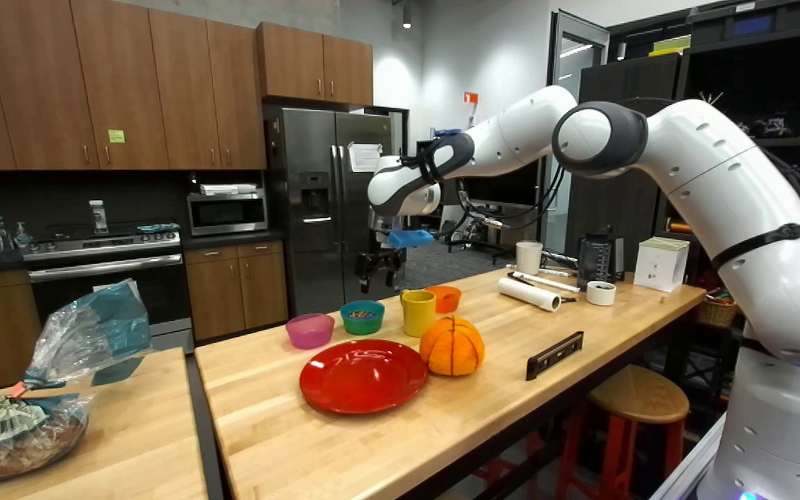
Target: Pour the contents of the blue bowl into the pink bowl
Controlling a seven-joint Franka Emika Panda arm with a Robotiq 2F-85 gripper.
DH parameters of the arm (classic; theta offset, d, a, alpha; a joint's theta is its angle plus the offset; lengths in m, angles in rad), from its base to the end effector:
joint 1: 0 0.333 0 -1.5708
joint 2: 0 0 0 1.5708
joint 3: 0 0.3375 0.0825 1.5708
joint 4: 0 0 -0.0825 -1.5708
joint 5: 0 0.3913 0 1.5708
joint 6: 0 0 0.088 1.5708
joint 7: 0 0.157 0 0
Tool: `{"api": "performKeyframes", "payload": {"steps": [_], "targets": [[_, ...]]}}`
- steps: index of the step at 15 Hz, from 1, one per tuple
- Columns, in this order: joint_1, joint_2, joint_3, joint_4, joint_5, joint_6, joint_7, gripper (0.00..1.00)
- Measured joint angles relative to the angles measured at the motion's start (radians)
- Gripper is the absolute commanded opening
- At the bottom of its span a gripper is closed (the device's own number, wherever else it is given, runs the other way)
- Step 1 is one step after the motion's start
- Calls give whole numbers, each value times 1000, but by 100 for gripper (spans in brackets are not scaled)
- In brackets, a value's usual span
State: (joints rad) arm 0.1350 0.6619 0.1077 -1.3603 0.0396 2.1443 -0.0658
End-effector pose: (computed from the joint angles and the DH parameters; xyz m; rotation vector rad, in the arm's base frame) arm 0.7476 0.1723 0.3094 -3.0007 -0.3958 -0.1761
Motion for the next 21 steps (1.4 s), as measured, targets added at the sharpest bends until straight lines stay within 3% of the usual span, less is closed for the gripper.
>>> {"api": "performKeyframes", "payload": {"steps": [14,21], "targets": [[7,156,-21,152,-2,-56,26,96],[8,188,-22,203,-2,-93,39,85]]}}
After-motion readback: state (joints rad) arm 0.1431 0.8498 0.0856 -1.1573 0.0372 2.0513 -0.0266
